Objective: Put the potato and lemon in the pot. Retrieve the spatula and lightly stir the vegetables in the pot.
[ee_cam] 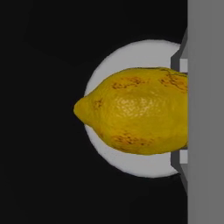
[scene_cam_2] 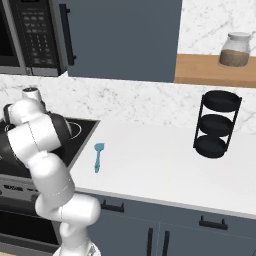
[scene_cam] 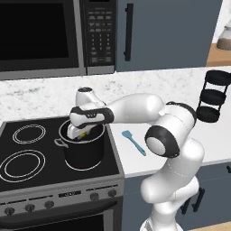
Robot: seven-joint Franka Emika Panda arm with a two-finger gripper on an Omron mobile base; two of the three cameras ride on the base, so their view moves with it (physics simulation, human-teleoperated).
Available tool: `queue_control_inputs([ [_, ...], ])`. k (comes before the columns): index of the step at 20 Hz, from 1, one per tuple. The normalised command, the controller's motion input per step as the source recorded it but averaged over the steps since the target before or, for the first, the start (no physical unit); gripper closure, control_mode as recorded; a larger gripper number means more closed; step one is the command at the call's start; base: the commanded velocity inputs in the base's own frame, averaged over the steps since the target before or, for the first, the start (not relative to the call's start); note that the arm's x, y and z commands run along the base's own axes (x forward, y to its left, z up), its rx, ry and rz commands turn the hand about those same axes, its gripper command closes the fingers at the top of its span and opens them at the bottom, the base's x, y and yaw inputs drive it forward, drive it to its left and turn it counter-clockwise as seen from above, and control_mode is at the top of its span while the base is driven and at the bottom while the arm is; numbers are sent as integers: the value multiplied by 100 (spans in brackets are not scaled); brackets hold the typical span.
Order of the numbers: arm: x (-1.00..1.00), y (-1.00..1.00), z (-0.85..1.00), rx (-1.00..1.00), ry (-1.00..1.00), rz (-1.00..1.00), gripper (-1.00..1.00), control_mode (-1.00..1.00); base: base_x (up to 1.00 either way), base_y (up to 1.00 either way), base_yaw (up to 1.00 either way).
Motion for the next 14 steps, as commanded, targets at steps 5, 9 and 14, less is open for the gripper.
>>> queue_control_inputs([
  [5, 6, 13, -19, 0, 0, 0, 100, -100, 0, 0, 0],
  [9, 9, 7, -24, 0, 0, 0, 100, -100, 0, 0, 0],
  [14, 8, 3, -24, 0, 0, 0, 100, -100, 0, 0, 0],
])
